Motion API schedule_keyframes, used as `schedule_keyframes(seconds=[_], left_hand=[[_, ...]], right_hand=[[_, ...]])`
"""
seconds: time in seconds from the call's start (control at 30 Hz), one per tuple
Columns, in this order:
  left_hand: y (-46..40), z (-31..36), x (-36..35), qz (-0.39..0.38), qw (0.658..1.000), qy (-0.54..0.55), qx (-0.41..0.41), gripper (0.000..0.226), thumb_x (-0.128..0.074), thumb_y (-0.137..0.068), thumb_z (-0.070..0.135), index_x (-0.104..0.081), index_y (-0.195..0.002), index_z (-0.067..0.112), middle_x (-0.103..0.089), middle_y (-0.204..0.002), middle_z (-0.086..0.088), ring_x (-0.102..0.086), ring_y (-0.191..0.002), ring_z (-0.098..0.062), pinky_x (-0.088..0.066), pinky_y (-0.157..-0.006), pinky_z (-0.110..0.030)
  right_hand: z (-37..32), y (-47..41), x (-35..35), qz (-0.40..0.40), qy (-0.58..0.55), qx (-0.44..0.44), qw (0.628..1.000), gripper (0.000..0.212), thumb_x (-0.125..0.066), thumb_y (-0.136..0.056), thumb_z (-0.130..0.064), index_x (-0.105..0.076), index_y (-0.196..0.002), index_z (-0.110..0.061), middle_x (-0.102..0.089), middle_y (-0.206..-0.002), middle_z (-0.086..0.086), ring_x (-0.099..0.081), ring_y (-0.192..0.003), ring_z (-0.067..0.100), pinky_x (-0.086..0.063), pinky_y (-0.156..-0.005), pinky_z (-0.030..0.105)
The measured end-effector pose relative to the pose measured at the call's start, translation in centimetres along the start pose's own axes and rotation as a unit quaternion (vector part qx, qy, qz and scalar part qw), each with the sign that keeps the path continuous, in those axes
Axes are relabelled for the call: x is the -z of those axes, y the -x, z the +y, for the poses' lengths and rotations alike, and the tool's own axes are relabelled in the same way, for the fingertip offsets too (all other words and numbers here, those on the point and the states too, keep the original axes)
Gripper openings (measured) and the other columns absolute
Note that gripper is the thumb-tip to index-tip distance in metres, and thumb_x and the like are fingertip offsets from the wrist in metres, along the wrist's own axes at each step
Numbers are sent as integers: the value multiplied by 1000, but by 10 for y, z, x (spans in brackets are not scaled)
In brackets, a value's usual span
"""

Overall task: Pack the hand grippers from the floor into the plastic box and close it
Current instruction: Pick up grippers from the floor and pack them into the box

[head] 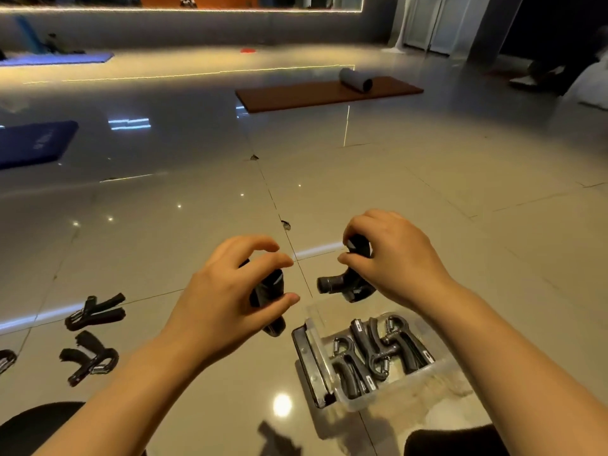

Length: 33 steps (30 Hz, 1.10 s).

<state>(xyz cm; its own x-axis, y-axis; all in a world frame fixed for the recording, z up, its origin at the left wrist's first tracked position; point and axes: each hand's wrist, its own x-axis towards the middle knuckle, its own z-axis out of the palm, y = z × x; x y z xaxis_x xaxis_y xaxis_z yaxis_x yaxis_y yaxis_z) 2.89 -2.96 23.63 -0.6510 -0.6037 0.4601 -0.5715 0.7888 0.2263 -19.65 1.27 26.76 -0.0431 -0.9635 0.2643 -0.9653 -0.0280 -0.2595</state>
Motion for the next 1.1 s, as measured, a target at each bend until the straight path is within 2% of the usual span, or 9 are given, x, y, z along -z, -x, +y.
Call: schedule_keyframes(seconds=[0.17,0.3,0.43,0.53,0.7,0.87,0.97,1.1], left_hand=[[-5,24,-18,-12,1000,-18,15,44,-49,-80,58,-60,-109,27,-57,-116,-1,-54,-107,-21,-53,-76,-31],[1,65,-31,-16,999,-30,11,40,-49,-81,56,-58,-107,27,-58,-116,-2,-55,-107,-22,-56,-74,-36],[22,103,-34,-6,999,-14,40,46,-45,-82,60,-60,-110,27,-59,-112,2,-57,-102,-18,-56,-72,-32],[33,129,-43,10,996,-21,83,49,-46,-81,60,-63,-109,25,-61,-108,2,-59,-98,-16,-56,-69,-30],[48,171,-75,15,989,-16,143,45,-48,-79,60,-63,-105,27,-59,-106,5,-55,-99,-15,-56,-70,-34],[40,207,-84,21,984,24,174,50,-47,-75,70,-63,-105,33,-57,-107,13,-54,-98,-7,-55,-75,-30],[14,218,-68,-8,988,31,151,56,-39,-75,77,-60,-107,36,-56,-105,17,-56,-92,-6,-53,-73,-22],[-25,214,-54,-37,996,-26,76,52,-44,-76,67,-61,-109,31,-60,-105,9,-56,-91,-6,-51,-73,-20]], right_hand=[[44,8,13,-36,-61,-31,997,18,-68,-82,-33,-59,-94,-23,-54,-95,-8,-51,-88,13,-46,-74,28],[69,15,17,-62,-66,-43,995,17,-68,-83,-33,-60,-94,-23,-51,-100,-8,-51,-92,15,-44,-75,28],[72,24,16,-83,-75,-1,994,17,-67,-84,-32,-61,-95,-22,-52,-102,-5,-52,-93,16,-47,-79,31],[81,40,19,-124,-97,38,987,17,-67,-84,-30,-63,-97,-21,-51,-107,-5,-50,-95,14,-46,-82,29],[108,56,30,-156,-98,57,981,21,-69,-82,-29,-65,-100,-20,-50,-103,-6,-49,-96,14,-41,-79,27],[133,57,27,-202,-141,66,967,23,-74,-78,-27,-66,-100,-21,-62,-106,-4,-57,-93,16,-51,-82,35],[142,52,25,-215,-152,78,962,27,-76,-77,-27,-67,-102,-21,-62,-103,-7,-56,-93,14,-49,-81,30],[145,44,19,-232,-119,124,957,25,-75,-77,-28,-67,-100,-21,-66,-102,-5,-59,-94,15,-52,-84,35]])
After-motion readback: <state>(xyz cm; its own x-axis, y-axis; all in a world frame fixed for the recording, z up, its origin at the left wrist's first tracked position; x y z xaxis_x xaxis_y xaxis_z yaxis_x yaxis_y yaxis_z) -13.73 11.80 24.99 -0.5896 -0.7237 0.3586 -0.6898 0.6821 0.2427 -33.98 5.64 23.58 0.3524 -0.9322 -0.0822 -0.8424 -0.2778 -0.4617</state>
